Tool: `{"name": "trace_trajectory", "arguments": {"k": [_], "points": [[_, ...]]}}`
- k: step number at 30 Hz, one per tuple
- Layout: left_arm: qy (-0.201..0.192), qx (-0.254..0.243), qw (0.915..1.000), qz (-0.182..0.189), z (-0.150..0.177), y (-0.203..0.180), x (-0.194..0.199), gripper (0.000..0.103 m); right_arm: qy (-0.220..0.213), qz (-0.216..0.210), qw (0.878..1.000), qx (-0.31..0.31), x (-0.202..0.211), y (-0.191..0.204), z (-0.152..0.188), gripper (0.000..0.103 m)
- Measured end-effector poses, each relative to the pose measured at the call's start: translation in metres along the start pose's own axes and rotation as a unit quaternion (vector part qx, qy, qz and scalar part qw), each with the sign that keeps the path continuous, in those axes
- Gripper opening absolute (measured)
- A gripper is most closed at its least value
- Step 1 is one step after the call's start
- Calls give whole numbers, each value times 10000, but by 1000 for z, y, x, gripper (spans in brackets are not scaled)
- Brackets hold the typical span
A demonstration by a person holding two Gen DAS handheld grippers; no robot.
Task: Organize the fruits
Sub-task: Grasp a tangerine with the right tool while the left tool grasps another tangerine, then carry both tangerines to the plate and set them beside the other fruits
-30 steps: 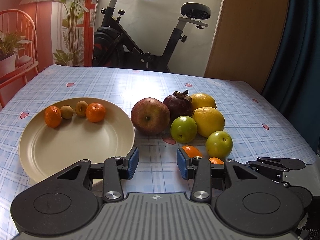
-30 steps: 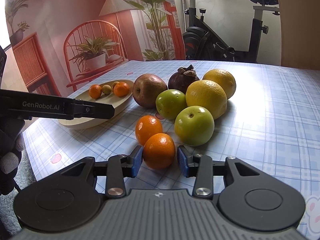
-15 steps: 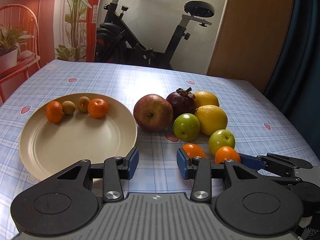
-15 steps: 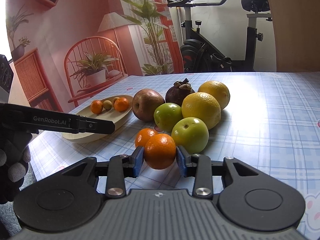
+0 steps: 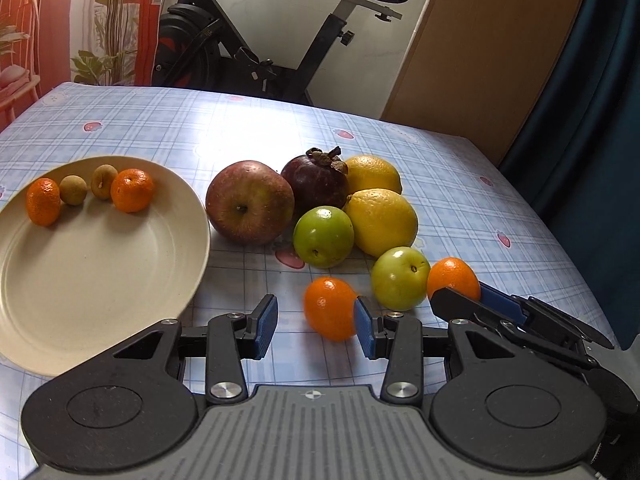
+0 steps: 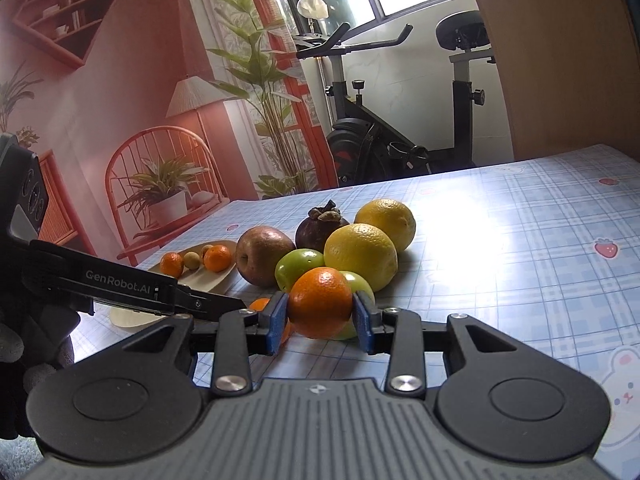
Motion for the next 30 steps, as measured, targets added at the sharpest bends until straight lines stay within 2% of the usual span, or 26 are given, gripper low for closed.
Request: {"name": "trace_trajectory", "arguments": {"k": [6, 15, 30], "points": [[87, -46, 9999, 30, -3, -11, -13, 44, -81, 33, 9997, -231, 4, -8, -3, 38], [248, -17, 9997, -37, 0, -14, -30, 44, -62, 10, 9996, -262, 5, -10, -4, 38], [245, 29, 9997, 32, 1, -13, -34, 42, 22, -28, 9997, -243, 0, -10, -6, 38]]}}
Point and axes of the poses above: each gripper's, at about its wrist camera, not at the fingertips, and x roughly against the way its jaws point, y to its left, z to its underside, the point moved 3 cm from there along -x, roughly the way its jaws point, and after that the axes turned 5 degrees about -z, right-handed, at the moved point
